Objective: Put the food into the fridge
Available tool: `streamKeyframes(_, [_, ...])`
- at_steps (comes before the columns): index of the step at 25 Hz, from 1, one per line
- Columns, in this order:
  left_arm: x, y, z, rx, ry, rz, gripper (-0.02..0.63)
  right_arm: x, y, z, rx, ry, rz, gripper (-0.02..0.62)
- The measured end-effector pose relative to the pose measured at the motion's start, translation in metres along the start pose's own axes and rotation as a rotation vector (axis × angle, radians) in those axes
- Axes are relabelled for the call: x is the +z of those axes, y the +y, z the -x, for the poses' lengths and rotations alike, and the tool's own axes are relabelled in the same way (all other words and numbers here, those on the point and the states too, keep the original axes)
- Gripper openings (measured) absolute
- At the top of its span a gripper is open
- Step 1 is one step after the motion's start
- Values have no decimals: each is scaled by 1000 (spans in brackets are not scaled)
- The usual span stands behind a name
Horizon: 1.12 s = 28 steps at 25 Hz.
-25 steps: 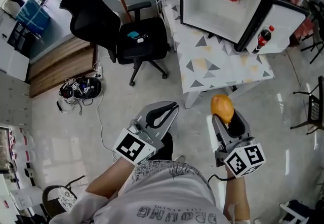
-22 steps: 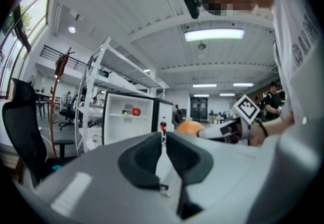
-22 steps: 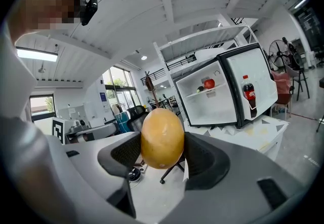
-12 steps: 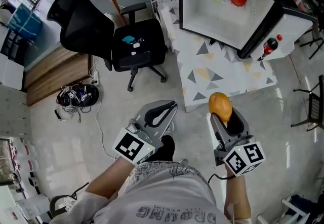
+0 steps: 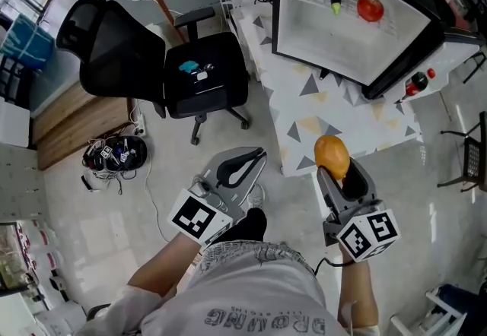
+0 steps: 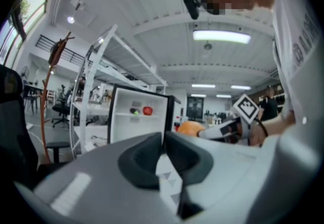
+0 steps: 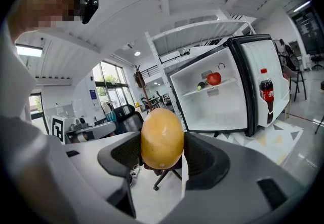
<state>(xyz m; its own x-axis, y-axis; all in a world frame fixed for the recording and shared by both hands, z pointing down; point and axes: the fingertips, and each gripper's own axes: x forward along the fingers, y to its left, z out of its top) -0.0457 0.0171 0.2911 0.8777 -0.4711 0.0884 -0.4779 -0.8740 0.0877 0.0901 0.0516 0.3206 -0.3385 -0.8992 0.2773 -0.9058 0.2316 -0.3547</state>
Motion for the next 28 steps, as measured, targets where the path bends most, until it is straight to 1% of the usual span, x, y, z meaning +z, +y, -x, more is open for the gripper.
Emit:
streamKeyframes(7, [5, 41, -16, -24, -1, 9, 29, 17, -2, -38, -25, -4, -3, 268])
streamKeyframes(10, [2, 55, -21, -37, 7, 2, 29, 21, -2, -52, -31, -3, -2, 268])
streamKeyframes(13, [5, 67, -28, -39, -3, 15, 29, 24, -4, -63, -35, 0, -3, 268])
streamKeyframes(20, [-1, 84, -37, -43, 24, 6, 29, 29, -9, -82, -34, 2, -12, 268])
streamKeyframes(26, [1, 91, -48, -28, 15, 27, 29, 32, -21, -94, -31, 11, -15, 268])
streamKeyframes(28, [-1, 95, -54, -26, 23, 21, 29, 34, -27, -100, -28, 10, -15, 268])
